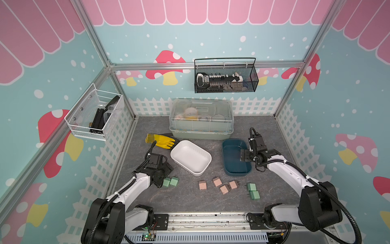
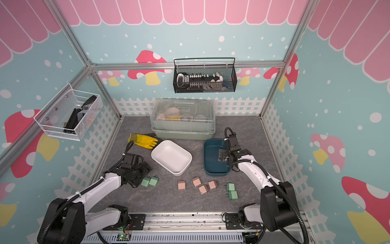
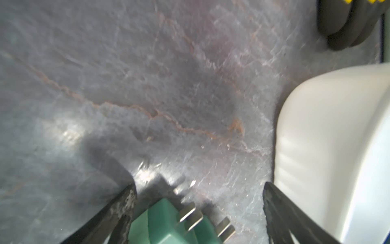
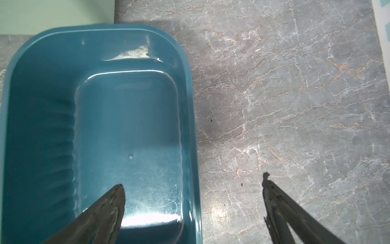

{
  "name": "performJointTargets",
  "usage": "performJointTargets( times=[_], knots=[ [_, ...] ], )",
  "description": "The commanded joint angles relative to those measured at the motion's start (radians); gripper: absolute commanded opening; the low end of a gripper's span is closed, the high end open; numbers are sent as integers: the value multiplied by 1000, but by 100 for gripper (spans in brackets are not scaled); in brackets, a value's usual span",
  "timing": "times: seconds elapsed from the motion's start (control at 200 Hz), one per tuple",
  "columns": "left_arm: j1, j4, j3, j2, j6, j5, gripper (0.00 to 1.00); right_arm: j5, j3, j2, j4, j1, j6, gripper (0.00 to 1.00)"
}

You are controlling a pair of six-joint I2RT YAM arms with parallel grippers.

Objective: Place the plugs by color into the storage box
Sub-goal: Pick up the plug from the center of the board.

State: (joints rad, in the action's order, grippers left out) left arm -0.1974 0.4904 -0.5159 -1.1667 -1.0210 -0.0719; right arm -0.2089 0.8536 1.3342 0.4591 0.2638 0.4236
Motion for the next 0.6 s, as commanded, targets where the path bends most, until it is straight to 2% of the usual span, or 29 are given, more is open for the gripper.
performJointTargets(
  times=[0.0, 0.155, 0.305, 0.595],
  knots=[
    [-24, 228, -39, 7, 17, 16, 92, -3, -28, -22, 11, 8, 12, 99],
    [-35, 360, -106, -11, 77, 36, 92, 7, -55, -34, -11, 9, 30, 99],
    [-77, 339, -117, -85, 101, 9, 92, 20, -64, -27, -19, 10, 43, 99],
    [-171, 287, -91, -123, 42, -18, 90, 17, -94, -58, -11, 14, 43, 99]
  ],
)
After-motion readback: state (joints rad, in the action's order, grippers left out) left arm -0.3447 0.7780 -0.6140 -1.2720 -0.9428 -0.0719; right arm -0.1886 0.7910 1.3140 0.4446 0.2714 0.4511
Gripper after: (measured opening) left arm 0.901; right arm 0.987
